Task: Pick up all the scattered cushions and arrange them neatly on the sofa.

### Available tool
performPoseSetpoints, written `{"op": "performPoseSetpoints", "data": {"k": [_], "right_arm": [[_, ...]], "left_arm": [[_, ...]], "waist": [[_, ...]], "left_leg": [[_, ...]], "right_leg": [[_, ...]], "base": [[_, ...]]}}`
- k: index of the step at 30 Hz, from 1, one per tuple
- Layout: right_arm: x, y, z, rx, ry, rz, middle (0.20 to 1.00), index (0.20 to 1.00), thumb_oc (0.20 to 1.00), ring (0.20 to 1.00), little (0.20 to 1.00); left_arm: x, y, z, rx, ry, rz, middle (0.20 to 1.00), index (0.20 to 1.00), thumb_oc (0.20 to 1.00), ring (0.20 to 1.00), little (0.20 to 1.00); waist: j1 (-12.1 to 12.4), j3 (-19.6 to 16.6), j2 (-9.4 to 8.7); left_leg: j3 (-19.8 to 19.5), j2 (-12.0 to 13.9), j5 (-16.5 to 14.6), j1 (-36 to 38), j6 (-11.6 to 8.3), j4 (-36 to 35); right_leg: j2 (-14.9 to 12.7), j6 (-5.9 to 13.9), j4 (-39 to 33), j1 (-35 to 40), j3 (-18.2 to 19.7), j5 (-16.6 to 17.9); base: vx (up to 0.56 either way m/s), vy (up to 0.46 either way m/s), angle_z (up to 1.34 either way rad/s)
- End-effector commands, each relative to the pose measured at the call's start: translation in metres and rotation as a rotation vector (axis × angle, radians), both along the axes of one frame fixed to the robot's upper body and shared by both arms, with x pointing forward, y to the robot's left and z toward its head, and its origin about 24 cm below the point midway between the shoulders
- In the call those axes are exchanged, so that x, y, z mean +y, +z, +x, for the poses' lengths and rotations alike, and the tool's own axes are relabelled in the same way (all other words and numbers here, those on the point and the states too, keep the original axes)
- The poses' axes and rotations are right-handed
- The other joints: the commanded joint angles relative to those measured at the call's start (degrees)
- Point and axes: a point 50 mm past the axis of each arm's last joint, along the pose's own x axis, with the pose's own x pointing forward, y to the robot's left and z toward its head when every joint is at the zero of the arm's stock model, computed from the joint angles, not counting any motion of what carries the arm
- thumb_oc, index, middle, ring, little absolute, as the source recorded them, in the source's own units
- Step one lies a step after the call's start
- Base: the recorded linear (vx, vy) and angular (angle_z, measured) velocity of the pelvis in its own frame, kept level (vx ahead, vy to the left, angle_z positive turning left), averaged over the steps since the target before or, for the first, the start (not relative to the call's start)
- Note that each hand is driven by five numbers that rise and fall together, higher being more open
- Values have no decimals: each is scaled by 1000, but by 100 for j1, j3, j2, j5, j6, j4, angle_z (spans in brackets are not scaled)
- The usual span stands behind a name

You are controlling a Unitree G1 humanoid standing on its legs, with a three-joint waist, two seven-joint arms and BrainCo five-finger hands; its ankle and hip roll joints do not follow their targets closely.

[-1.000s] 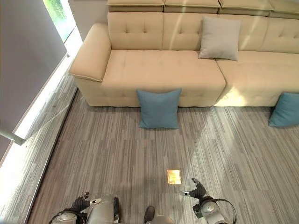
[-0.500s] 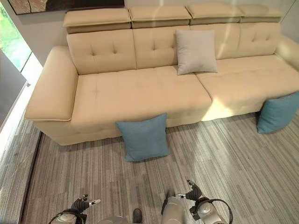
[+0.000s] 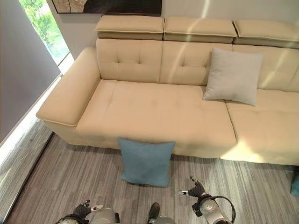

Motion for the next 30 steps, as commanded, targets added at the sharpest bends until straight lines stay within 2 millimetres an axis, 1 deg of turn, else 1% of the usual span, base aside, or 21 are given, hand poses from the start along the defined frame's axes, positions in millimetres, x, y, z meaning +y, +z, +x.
{"op": "performPoseSetpoints", "data": {"k": [1, 2, 3, 4, 8, 13, 15, 16, 17, 18, 20, 21, 22, 24, 27, 28, 29, 30], "right_arm": [[-18, 8, 0, -37, -41, -21, 1000, 1000, 1000, 1000, 1000], [-18, 8, 0, -37, -41, -21, 1000, 1000, 1000, 1000, 1000], [-16, 8, 1, -36, -30, -22, 1000, 1000, 1000, 1000, 1000], [-15, 8, 2, -39, -26, -23, 1000, 1000, 1000, 1000, 1000], [-14, 10, 6, -46, -9, -29, 1000, 1000, 1000, 1000, 1000], [-12, 11, 10, -61, -5, -35, 1000, 1000, 1000, 1000, 1000], [-11, 10, 11, -58, -3, -35, 1000, 1000, 1000, 1000, 1000], [-8, 11, 15, -65, 0, -32, 1000, 1000, 1000, 1000, 1000], [-7, 11, 17, -69, 1, -30, 1000, 1000, 1000, 1000, 1000], [-6, 12, 18, -74, -5, -28, 1000, 1000, 1000, 1000, 1000], [-8, 12, 18, -78, -7, -35, 1000, 1000, 1000, 1000, 1000], [-7, 13, 19, -84, -4, -35, 1000, 1000, 1000, 1000, 1000], [-7, 14, 21, -92, -2, -43, 1000, 1000, 1000, 1000, 1000], [-5, 17, 27, -116, 3, -49, 1000, 1000, 1000, 1000, 1000], [-4, 23, 37, -169, -12, -58, 1000, 1000, 1000, 1000, 1000], [-6, 28, 42, -198, -24, -65, 1000, 1000, 1000, 1000, 1000], [-6, 31, 47, -226, -38, -65, 1000, 1000, 1000, 1000, 1000], [-7, 39, 57, -283, -70, -72, 1000, 1000, 1000, 1000, 1000]], "left_arm": [[-6, 2, 8, -14, -86, 10, 1000, 1000, 1000, 1000, 1000], [-6, 2, 8, -14, -86, 10, 1000, 1000, 1000, 1000, 1000], [-5, 1, 5, -5, -84, 11, 1000, 1000, 1000, 1000, 1000], [-4, 1, 5, -5, -83, 15, 1000, 1000, 1000, 1000, 1000], [0, 3, 6, -17, -66, 21, 1000, 1000, 1000, 1000, 1000], [7, 6, 7, -40, -32, 32, 1000, 1000, 1000, 1000, 1000], [9, 8, 9, -57, -13, 33, 1000, 1000, 1000, 1000, 1000], [12, 12, 18, -98, 8, 32, 1000, 1000, 1000, 1000, 1000], [12, 15, 23, -121, 16, 30, 1000, 1000, 1000, 1000, 1000], [12, 17, 29, -144, 14, 29, 1000, 1000, 1000, 1000, 1000], [10, 20, 35, -166, 2, 33, 1000, 1000, 1000, 1000, 1000], [11, 22, 39, -183, 6, 36, 1000, 1000, 1000, 1000, 1000], [11, 27, 47, -219, 15, 44, 1000, 1000, 1000, 1000, 1000], [11, 30, 53, -247, 31, 48, 1000, 1000, 1000, 1000, 1000], [8, 39, 70, -318, 63, 46, 1000, 1000, 1000, 1000, 1000], [7, 44, 79, -353, 72, 49, 1000, 1000, 1000, 1000, 1000], [6, 48, 86, -382, 84, 49, 1000, 1000, 1000, 1000, 1000], [4, 59, 101, -454, 110, 47, 1000, 1000, 1000, 1000, 1000]], "waist": [[-90, -39, 241], [-88, -35, 240], [-88, -68, 275], [-83, -73, 291], [-8, -77, 321], [86, -64, 327], [108, -36, 328], [87, 81, 342], [78, 123, 363], [43, 148, 381], [7, 164, 374], [-9, 183, 379], [30, 240, 354], [50, 300, 320], [33, 480, 281], [14, 542, 272], [4, 582, 296], [-30, 640, 297]], "left_leg": [[-85, -260, 65, 399, 242, -999], [-82, -263, 67, 408, 243, -1006], [-136, -389, 30, 605, 289, -1236], [-128, -436, 4, 693, 320, -1312], [-78, -547, -127, 838, 454, -1364], [26, -630, -300, 936, 596, -1396], [48, -674, -324, 990, 649, -1451], [35, -688, -328, 965, 716, -1442], [11, -694, -335, 951, 728, -1455], [-56, -716, -334, 932, 715, -1479], [-135, -744, -331, 901, 686, -1500], [-164, -737, -328, 869, 677, -1496], [-189, -711, -312, 754, 664, -1443], [-216, -657, -272, 552, 628, -1362], [-305, -536, -213, 36, 564, -1115], [-359, -486, -201, -238, 541, -976], [-461, -427, -344, -407, 485, -845], [-521, -377, -319, -831, 451, -671]], "right_leg": [[-407, 605, 785, -4, 464, -247], [-409, 606, 787, 0, 466, -249], [-453, 653, 947, -3, 464, -266], [-488, 685, 1024, -8, 473, -279], [-660, 787, 1251, -70, 496, -295], [-849, 933, 1475, -221, 517, -209], [-936, 1018, 1705, -368, 556, -68], [-998, 1118, 2111, -710, 679, 149], [-989, 1134, 2164, -814, 731, 142], [-969, 1100, 2050, -925, 826, 109], [-934, 1062, 1730, -885, 905, 66], [-904, 1053, 1712, -958, 948, 56], [-898, 1015, 1623, -967, 887, 52], [-879, 967, 1570, -1027, 810, 28], [-873, 875, 1619, -1355, 682, 20], [-883, 839, 1697, -1560, 638, 10], [-866, 872, 1829, -1703, 659, -125], [-874, 831, 1935, -2053, 630, -146]], "base": [[190, 140, 29], [222, 192, -12], [110, 130, -35], [136, 174, -36], [61, 127, -18], [25, 93, -2], [4, 94, -19], [-36, 73, -33], [-38, 36, -24], [10, -13, -17], [27, -51, 2], [3, -119, 12], [-20, -142, 10], [-64, -155, 18], [-135, -146, 24], [-91, -127, 18], [-147, -135, 26], [-82, -83, 30]]}}
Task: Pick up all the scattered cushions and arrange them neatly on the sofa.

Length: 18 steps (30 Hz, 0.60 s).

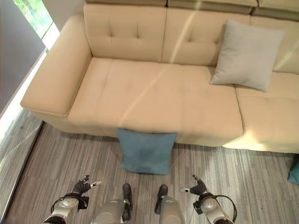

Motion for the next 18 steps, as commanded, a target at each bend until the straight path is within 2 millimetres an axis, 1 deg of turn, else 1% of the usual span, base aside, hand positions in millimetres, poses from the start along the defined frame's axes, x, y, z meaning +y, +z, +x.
{"op": "performPoseSetpoints", "data": {"k": [1, 3, 4, 8, 10, 12, 13, 14, 15, 16, 17, 18], "right_arm": [[-4, 14, 13, -123, -48, -20, 1000, 1000, 1000, 1000, 1000], [-4, 27, 30, -204, -74, -28, 1000, 1000, 1000, 1000, 1000], [0, 52, 59, -336, -89, -40, 1000, 1000, 1000, 1000, 1000], [7, 85, 89, -493, -82, -53, 1000, 1000, 1000, 1000, 1000], [12, 105, 106, -594, -113, -34, 1000, 1000, 1000, 1000, 1000], [18, 123, 120, -678, -131, -10, 1000, 1000, 1000, 1000, 1000], [22, 143, 132, -762, -140, 2, 1000, 1000, 1000, 1000, 1000], [23, 158, 141, -813, -148, -1, 1000, 1000, 1000, 1000, 1000], [27, 178, 151, -881, -147, 10, 1000, 1000, 1000, 1000, 1000], [30, 186, 156, -910, -145, 13, 1000, 1000, 1000, 1000, 1000], [32, 202, 163, -958, -144, 13, 1000, 1000, 1000, 1000, 1000], [33, 207, 165, -974, -142, 12, 1000, 1000, 1000, 1000, 1000]], "left_arm": [[3, 18, 19, -140, 65, 20, 1000, 1000, 1000, 1000, 1000], [2, 31, 36, -211, 77, 30, 1000, 1000, 1000, 1000, 1000], [1, 57, 67, -327, 84, 55, 1000, 1000, 1000, 1000, 1000], [-1, 92, 100, -467, 95, 78, 1000, 1000, 1000, 1000, 1000], [-4, 117, 120, -553, 101, 96, 1000, 1000, 1000, 1000, 1000], [-5, 138, 135, -617, 97, 108, 1000, 1000, 1000, 1000, 1000], [-8, 158, 148, -674, 82, 123, 1000, 1000, 1000, 1000, 1000], [-9, 172, 157, -711, 76, 130, 1000, 1000, 1000, 1000, 1000], [-11, 192, 168, -763, 68, 138, 1000, 1000, 1000, 1000, 1000], [-13, 201, 172, -785, 60, 145, 1000, 1000, 1000, 1000, 1000], [-13, 218, 180, -825, 51, 163, 1000, 1000, 1000, 1000, 1000], [-13, 222, 182, -832, 52, 165, 1000, 1000, 1000, 1000, 1000]], "waist": [[-121, -113, -128], [-157, -65, -118], [-217, 73, -106], [-310, 84, -53], [-356, 84, -21], [-399, 66, 23], [-423, 72, 72], [-439, 57, 95], [-461, -13, 117], [-471, -28, 122], [-493, -62, 125], [-506, -97, 128]], "left_leg": [[-175, 81, -681, -377, -162, 658], [-224, 110, -657, -873, -176, 872], [-280, 169, -635, -1593, -195, 1197], [-355, 241, -651, -2635, -155, 1655], [-375, 257, -697, -3234, -127, 1923], [-416, 247, -741, -3814, -97, 2184], [-427, 222, -766, -4241, -61, 2342], [-422, 219, -796, -4523, -36, 2440], [-452, 181, -816, -4978, -16, 2566], [-460, 165, -837, -5111, -4, 2601], [-478, 127, -853, -5378, 12, 2695], [-466, 115, -865, -5478, 12, 2741]], "right_leg": [[-268, 456, -547, 92, 136, 566], [-270, 412, -372, -344, 97, 529], [-303, 384, -102, -1034, 86, 513], [-404, 335, 409, -2073, 181, 449], [-459, 308, 745, -2678, 256, 379], [-513, 282, 1087, -3278, 380, 318], [-551, 255, 1308, -3727, 473, 266], [-589, 252, 1478, -4035, 525, 241], [-619, 247, 1610, -4470, 610, 200], [-622, 243, 1639, -4603, 647, 197], [-637, 260, 1776, -4870, 695, 191], [-646, 256, 1793, -4972, 743, 191]], "base": [[-149, -78, 31], [-154, -42, 25], [-228, -10, 8], [-142, 50, 2], [-90, 84, 10], [-69, 137, 4], [-43, 157, 8], [-6, 174, 3], [15, 125, 0], [30, 116, -3], [25, 83, 3], [39, 95, 3]]}}
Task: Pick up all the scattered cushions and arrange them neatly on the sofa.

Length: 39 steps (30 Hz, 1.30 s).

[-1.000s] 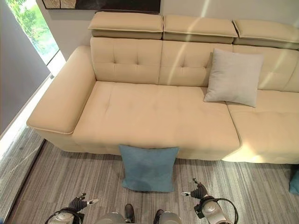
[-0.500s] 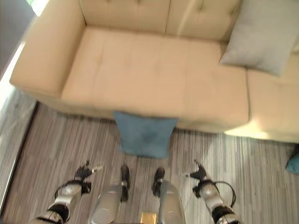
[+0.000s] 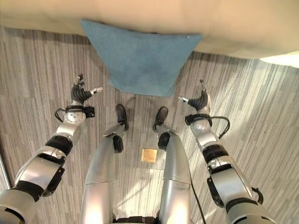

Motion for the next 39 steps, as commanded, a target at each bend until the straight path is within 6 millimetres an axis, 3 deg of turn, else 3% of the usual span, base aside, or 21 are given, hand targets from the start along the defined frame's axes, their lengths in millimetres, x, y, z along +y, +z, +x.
{"op": "performPoseSetpoints", "data": {"k": [1, 2, 6, 10, 14, 22, 32, 35, 37, 38, 39], "right_arm": [[-6, -30, -16, 12, -31, 6, 1000, 1000, 1000, 1000, 1000], [-2, -14, -10, -38, -29, 6, 1000, 1000, 1000, 1000, 1000], [1, 8, -5, -102, -16, -2, 1000, 1000, 1000, 1000, 1000], [-4, 39, -2, -186, -24, -59, 1000, 1000, 1000, 1000, 1000], [-15, 71, -1, -273, -70, -37, 1000, 1000, 1000, 1000, 1000], [-3, 102, 2, -341, 29, -18, 1000, 1000, 1000, 1000, 1000], [42, 148, 19, -351, 140, -79, 1000, 1000, 1000, 1000, 1000], [52, 150, 20, -346, 187, -40, 1000, 1000, 1000, 1000, 1000], [73, 154, 20, -346, 267, -27, 1000, 1000, 1000, 1000, 1000], [100, 161, 17, -368, 357, -37, 1000, 1000, 1000, 1000, 1000], [101, 161, 17, -369, 357, -37, 1000, 1000, 1000, 1000, 1000]], "left_arm": [[15, -30, -13, 45, 67, -25, 1000, 1000, 1000, 1000, 1000], [14, -13, -7, 0, 67, -21, 1000, 1000, 1000, 1000, 1000], [15, 11, -1, -60, 55, -37, 1000, 1000, 1000, 1000, 1000], [17, 39, 4, -118, 34, -27, 1000, 1000, 1000, 1000, 1000], [13, 80, 8, -214, 30, -33, 1000, 1000, 1000, 1000, 1000], [-14, 107, 10, -287, -66, -37, 1000, 1000, 1000, 1000, 1000], [-66, 137, 7, -407, -235, -119, 1000, 1000, 1000, 1000, 1000], [-73, 141, 5, -420, -258, -123, 1000, 1000, 1000, 1000, 1000], [-78, 146, 4, -432, -283, -143, 1000, 1000, 1000, 1000, 1000], [-86, 156, 1, -468, -313, -156, 1000, 1000, 1000, 1000, 1000], [-86, 156, 1, -469, -312, -156, 1000, 1000, 1000, 1000, 1000]], "waist": [[-63, -1092, 165], [-74, -1114, 175], [-112, -1191, 186], [-220, -1144, 227], [-258, -988, 251], [-213, -792, 312], [78, -772, 420], [108, -742, 435], [167, -745, 463], [185, -751, 463], [181, -746, 462]], "left_leg": [[-288, 26, -592, -192, -114, 113], [-268, -4, -622, -399, -97, 206], [-236, -43, -690, -806, -79, 432], [-210, -115, -737, -1296, -48, 615], [-176, -109, -810, -1894, 31, 1020], [-303, -59, -805, -2163, 20, 1307], [-526, -57, -717, -2298, -73, 1438], [-552, -68, -704, -2299, -82, 1469], [-582, -52, -683, -2299, -95, 1489], [-592, -49, -678, -2300, -102, 1514], [-592, -48, -678, -2300, -102, 1516]], "right_leg": [[-65, 726, -452, 51, 596, 271], [-77, 726, -340, -171, 652, 242], [-64, 732, -111, -627, 770, 189], [-55, 755, 99, -1214, 960, 166], [39, 801, 407, -1886, 1181, 192], [132, 814, 498, -2031, 1115, 195], [121, 781, 573, -2031, 987, 201], [132, 778, 614, -2031, 994, 205], [137, 779, 633, -2031, 993, 226], [148, 783, 646, -2031, 999, 256], [149, 783, 647, -2031, 1000, 257]], "base": [[52, 99, 1], [44, 70, -4], [65, 45, -5], [49, 55, -5], [52, 13, -18], [16, -36, -3], [-1, -60, 0], [0, -21, 2], [0, 0, 2], [0, 0, 0], [0, 0, 0]]}}
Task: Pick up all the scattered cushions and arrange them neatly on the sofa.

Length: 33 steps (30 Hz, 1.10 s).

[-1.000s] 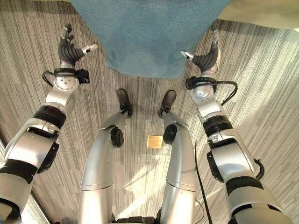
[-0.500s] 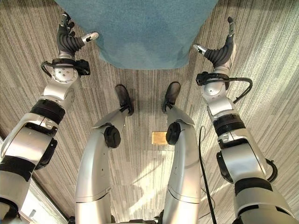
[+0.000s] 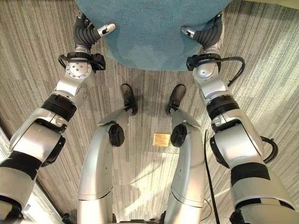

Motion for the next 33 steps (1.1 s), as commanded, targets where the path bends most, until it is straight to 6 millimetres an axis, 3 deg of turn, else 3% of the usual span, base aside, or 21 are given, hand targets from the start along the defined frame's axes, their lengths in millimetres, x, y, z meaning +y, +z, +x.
{"op": "performPoseSetpoints", "data": {"k": [1, 3, 4, 5, 9, 15, 18, 20, 21, 25, 26, 33], "right_arm": [[83, 22, -11, -107, 292, -132, 1000, 1000, 1000, 1000, 1000], [91, 23, -13, -117, 319, -133, 1000, 1000, 1000, 1000, 1000], [107, 26, -18, -135, 371, -145, 401, 401, 401, 401, 401], [112, 28, -20, -144, 391, -145, 200, 200, 200, 200, 200], [122, 36, -28, -191, 434, -141, 200, 200, 200, 200, 200], [109, 37, -32, -229, 427, -104, 200, 200, 200, 200, 200], [98, 27, -34, -228, 418, -91, 200, 200, 200, 200, 200], [92, 16, -37, -224, 432, -56, 200, 200, 200, 200, 200], [84, 0, -39, -207, 431, -37, 200, 200, 200, 200, 200], [71, -32, -47, -175, 436, -19, 200, 200, 200, 200, 200], [70, -34, -48, -171, 436, -19, 200, 200, 200, 200, 200], [66, -95, -68, -51, 504, 19, 200, 200, 200, 200, 200]], "left_arm": [[-19, 29, -14, -170, -96, -50, 1000, 1000, 1000, 1000, 1000], [-20, 31, -14, -178, -102, -46, 1000, 1000, 1000, 1000, 1000], [-21, 33, -15, -183, -109, -38, 479, 479, 479, 479, 479], [-21, 34, -16, -187, -112, -38, 200, 200, 200, 200, 200], [-20, 40, -20, -220, -123, -57, 200, 200, 200, 200, 200], [-7, 37, -25, -244, -111, -77, 200, 200, 200, 200, 200], [-2, 24, -27, -234, -124, -103, 200, 200, 200, 200, 200], [-1, 14, -32, -236, -137, -113, 200, 200, 200, 200, 200], [-3, 0, -35, -222, -149, -125, 200, 200, 200, 200, 200], [-12, -32, -46, -198, -198, -122, 200, 200, 200, 200, 200], [-12, -34, -47, -193, -198, -122, 200, 200, 200, 200, 200], [-18, -96, -66, -78, -245, -87, 200, 200, 200, 200, 200]], "waist": [[-59, -301, 316], [-59, -316, 317], [-61, -353, 308], [-59, -383, 316], [-64, -582, 304], [-79, -979, 282], [-142, -1059, 273], [-179, -1034, 270], [-227, -1010, 275], [-289, -1090, 282], [-292, -1078, 284], [-296, -1399, 182]], "left_leg": [[-991, -161, -196, 68, -362, 101], [-987, -161, -194, 68, -363, 104], [-987, -146, -180, 68, -369, 95], [-990, -148, -172, 68, -369, 107], [-994, -183, -148, 69, -386, 47], [-954, -192, -135, 112, -411, -126], [-947, -147, -115, 636, -460, -456], [-935, -124, -105, 1026, -496, -631], [-971, -89, -89, 1451, -547, -850], [-1045, 5, 9, 2430, -683, -1506], [-1048, 2, 28, 2493, -687, -1550], [-1024, 62, 323, 4369, -896, -2808]], "right_leg": [[191, 662, -355, 525, 282, 228], [200, 663, -355, 525, 282, 238], [210, 662, -360, 525, 278, 248], [227, 662, -354, 525, 277, 256], [287, 649, -365, 525, 275, 259], [373, 631, -444, 531, 239, 265], [409, 627, -723, 1055, 118, 275], [421, 624, -917, 1470, 56, 292], [420, 642, -1160, 1933, -26, 325], [362, 658, -1783, 2900, -204, 412], [364, 657, -1821, 2963, -214, 425], [297, 717, -2852, 4671, -512, 538]], "base": [[0, 0, 0], [0, 0, 0], [0, 0, 0], [0, 0, 0], [-2, -19, 1], [-16, -37, 6], [-52, -51, 5], [-60, -74, 1], [-50, -92, 4], [-25, -80, 9], [-51, -75, 10], [24, -72, 9]]}}
